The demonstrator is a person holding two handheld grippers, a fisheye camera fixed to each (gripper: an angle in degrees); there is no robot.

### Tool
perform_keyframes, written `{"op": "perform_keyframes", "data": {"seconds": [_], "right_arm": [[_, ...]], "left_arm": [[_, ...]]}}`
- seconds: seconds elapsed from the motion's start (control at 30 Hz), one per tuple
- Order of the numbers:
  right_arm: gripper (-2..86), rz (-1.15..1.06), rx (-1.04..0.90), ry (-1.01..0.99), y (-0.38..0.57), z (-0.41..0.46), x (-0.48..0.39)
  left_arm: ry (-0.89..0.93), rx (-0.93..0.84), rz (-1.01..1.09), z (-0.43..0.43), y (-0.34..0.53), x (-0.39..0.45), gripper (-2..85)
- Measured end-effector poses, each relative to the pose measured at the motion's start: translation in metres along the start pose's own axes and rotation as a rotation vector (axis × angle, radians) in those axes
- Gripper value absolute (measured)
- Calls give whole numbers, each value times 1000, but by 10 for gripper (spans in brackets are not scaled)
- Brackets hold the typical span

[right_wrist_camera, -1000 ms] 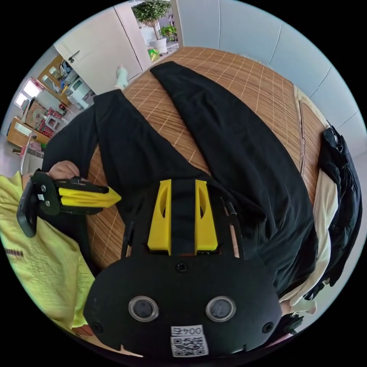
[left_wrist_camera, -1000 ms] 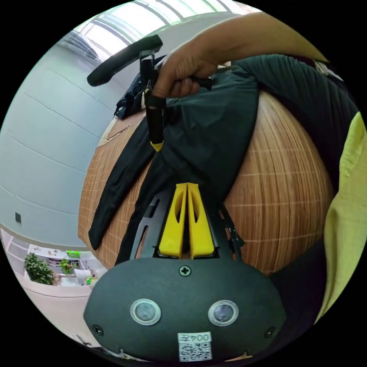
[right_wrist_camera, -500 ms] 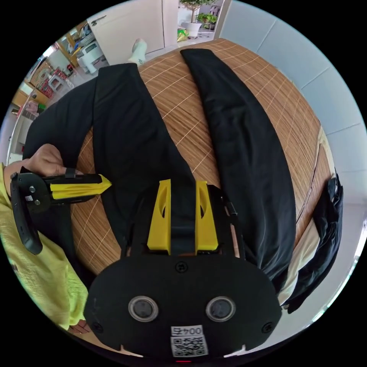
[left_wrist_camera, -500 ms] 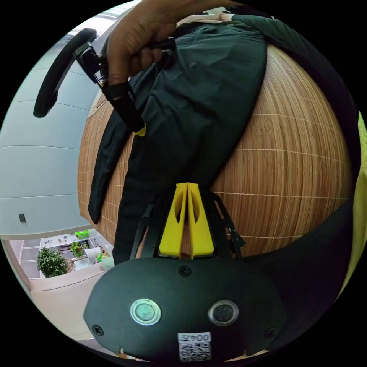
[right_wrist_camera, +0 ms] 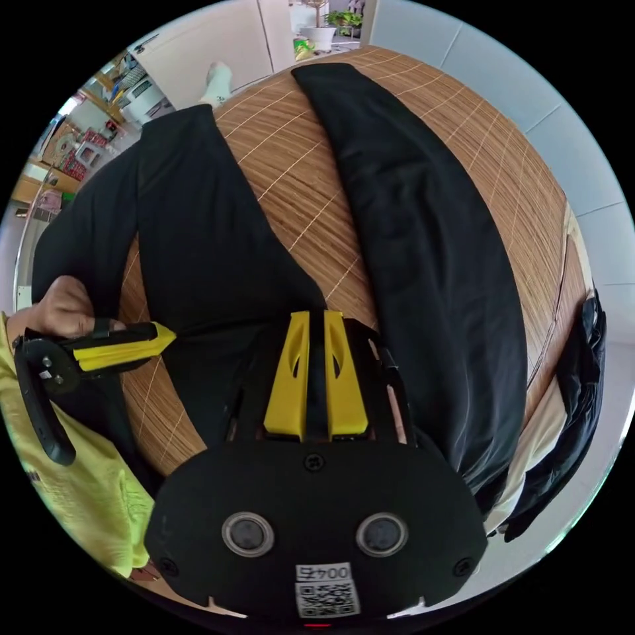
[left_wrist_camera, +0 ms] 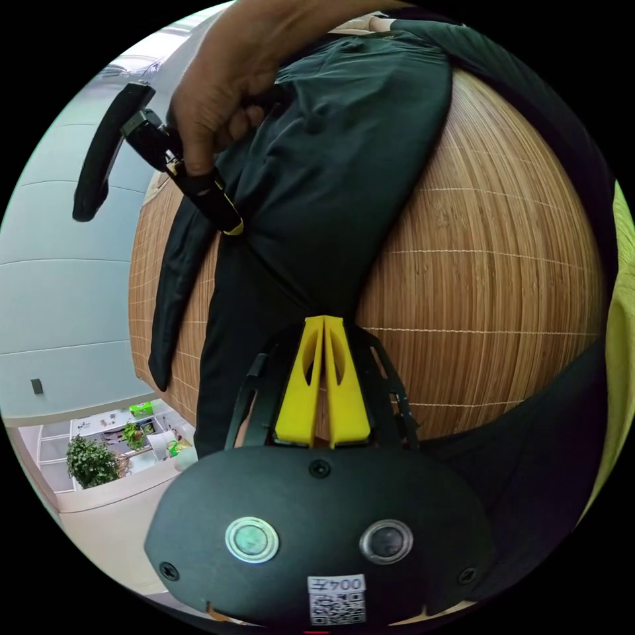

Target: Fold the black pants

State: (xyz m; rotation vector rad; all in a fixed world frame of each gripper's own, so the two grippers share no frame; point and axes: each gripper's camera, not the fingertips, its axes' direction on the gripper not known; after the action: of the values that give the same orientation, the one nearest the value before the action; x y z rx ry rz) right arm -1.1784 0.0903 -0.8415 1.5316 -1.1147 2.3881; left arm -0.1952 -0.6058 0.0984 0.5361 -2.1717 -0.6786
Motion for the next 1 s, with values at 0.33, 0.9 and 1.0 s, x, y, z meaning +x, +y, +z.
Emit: {"op": "perform_keyframes", "data": {"seconds": [0.33,0.9,1.0], "right_arm": [[79,34,221,-97,91,-33,-46],[62,86,304,-134,138,2,-59],[61,49,300,-108,108,1,-48]], "left_arm": [[-97,14,-85,-9,14,-25,13],[90,-67,-185,15,21,-84,76],[122,-78,-191,18,20,-92,62]]}}
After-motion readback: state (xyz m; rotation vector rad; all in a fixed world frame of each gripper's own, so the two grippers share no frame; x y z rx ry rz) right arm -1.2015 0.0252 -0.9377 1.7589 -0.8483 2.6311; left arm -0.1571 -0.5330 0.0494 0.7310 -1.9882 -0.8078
